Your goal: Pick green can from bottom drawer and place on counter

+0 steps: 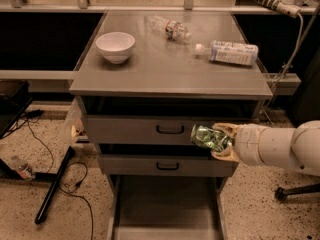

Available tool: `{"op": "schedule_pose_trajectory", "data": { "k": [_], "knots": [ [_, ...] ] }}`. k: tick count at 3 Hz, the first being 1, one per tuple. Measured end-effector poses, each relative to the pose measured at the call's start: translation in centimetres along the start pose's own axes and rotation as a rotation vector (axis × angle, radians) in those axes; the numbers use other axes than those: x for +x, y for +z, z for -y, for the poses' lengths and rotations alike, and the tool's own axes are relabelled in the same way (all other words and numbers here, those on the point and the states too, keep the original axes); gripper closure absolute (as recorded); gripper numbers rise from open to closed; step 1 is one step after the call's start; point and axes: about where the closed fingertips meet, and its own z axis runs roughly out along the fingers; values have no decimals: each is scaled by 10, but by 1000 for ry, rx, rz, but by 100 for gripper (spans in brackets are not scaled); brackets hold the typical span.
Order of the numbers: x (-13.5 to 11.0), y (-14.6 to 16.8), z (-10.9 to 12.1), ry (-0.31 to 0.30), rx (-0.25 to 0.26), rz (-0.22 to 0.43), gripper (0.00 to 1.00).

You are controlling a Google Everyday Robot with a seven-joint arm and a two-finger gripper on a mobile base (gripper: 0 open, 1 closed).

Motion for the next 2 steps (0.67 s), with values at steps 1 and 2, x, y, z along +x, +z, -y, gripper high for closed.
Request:
{"op": "schedule_pose_trajectory", "data": {
  "k": [1,2],
  "knots": [
    [-24,-18,36,-57,31,-4,100],
    [-52,-47,91,-126,51,5,100]
  ]
}}
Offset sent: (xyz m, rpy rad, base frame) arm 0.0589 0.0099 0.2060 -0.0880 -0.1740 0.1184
